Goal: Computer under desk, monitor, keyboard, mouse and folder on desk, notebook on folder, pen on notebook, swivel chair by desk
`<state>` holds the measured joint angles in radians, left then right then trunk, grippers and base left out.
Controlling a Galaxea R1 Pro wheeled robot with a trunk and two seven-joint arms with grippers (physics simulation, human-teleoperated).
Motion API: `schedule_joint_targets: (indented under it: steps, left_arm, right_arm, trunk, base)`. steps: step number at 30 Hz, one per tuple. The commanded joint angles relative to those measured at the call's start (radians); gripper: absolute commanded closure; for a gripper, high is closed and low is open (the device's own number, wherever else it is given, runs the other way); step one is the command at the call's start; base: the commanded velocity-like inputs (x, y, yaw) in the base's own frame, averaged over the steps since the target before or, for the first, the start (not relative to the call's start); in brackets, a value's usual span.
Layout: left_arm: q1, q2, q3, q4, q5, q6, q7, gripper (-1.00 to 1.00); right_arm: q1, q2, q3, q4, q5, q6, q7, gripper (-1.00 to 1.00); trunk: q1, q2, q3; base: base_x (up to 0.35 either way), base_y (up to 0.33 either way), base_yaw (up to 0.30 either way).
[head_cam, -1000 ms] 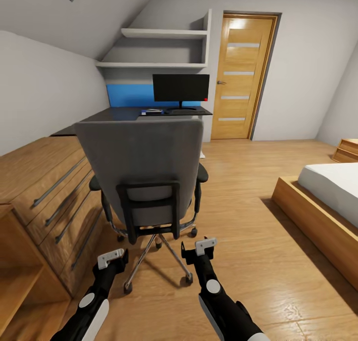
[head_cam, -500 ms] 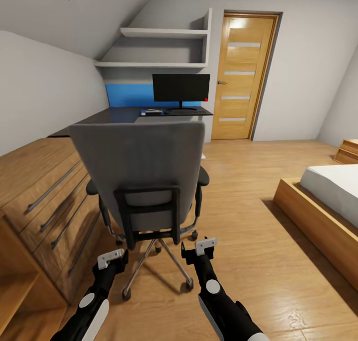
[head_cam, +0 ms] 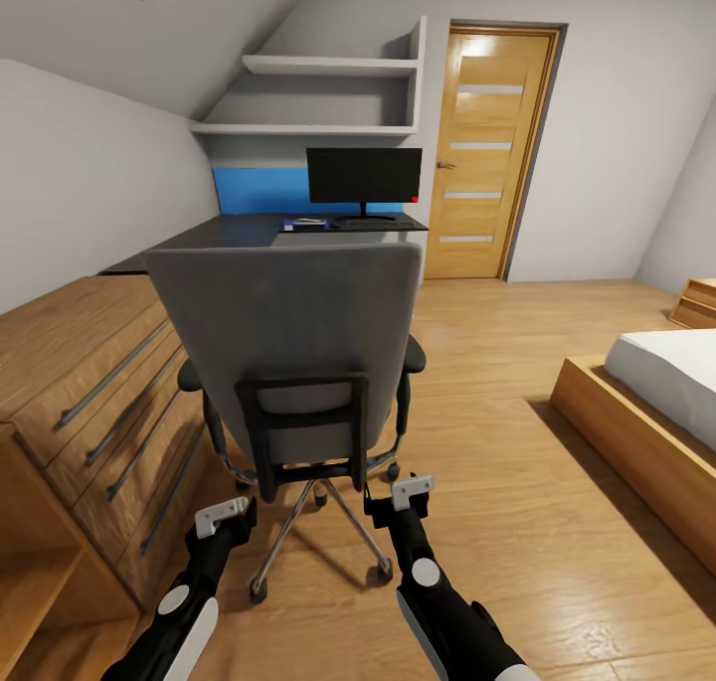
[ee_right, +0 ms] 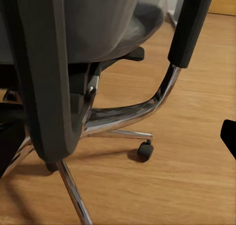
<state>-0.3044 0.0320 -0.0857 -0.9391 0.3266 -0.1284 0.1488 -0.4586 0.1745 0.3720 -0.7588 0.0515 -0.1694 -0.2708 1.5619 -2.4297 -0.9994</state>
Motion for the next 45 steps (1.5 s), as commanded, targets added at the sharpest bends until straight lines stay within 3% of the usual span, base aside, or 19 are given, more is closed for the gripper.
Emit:
schedule_joint_targets:
  steps: [1,45]
  left_arm:
    - [-0.001,0.002,-0.006,0.000,0.009,-0.005,0.009,-1.00]
    - [0.000,0.003,-0.006,-0.001,0.009,-0.005,0.008,-1.00]
  right_arm:
    - [-0.001,0.000,0.002,0.001,0.005,-0.001,-0.008,-1.00]
    - [0.000,0.000,0.000,0.001,0.005,-0.001,-0.007,-1.00]
  trunk:
    - [0.000,0.000,-0.001]
    - [0.000,0.000,-0.001]
  base:
    - [0.000,0.024,0.000]
    - [0.037,0.025,0.000]
